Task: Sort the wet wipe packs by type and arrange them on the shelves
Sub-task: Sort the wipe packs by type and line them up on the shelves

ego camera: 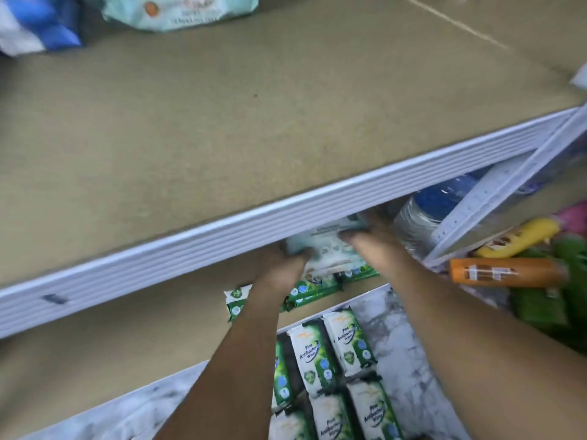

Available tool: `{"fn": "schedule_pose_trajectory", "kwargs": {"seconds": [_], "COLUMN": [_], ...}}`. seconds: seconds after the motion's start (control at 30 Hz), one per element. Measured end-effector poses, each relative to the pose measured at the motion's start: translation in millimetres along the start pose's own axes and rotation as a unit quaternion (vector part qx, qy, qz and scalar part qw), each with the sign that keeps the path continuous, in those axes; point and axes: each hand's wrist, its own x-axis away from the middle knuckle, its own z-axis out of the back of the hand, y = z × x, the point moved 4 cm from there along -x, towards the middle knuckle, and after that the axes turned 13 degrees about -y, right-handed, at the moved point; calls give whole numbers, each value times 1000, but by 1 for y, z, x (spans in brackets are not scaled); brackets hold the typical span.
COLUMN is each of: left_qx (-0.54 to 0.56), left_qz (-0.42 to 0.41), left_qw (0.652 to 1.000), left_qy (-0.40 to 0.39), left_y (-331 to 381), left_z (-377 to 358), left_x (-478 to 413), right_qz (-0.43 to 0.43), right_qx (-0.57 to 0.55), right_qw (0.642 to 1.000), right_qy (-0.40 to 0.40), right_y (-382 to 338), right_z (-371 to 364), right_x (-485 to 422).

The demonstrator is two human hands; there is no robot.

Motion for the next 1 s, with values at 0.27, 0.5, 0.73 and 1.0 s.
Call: {"fn": "schedule_pose_trajectory", "kwargs": {"seconds": [0.27, 0.5, 0.73, 1.0], "left_qx": [94, 99, 64, 34], "left_qz": [-11, -72, -149, -223], "left_qw": [995, 993, 986, 972], "left_qy": [23, 9, 39, 70], "left_y": [-41, -24, 31, 99], "left_z": [4, -2, 7, 34], "left_x": [147, 256, 343, 395], "right_qz": [-49, -40, 26, 132], "right_qx": [16, 18, 55, 106], "right_qw": [997, 999, 997, 982], "right_qy": [-50, -16, 38, 78], "right_y": [10, -15, -73, -152], "right_z": [-33, -30, -11, 18], "right_x": [150, 272, 357, 409]}}
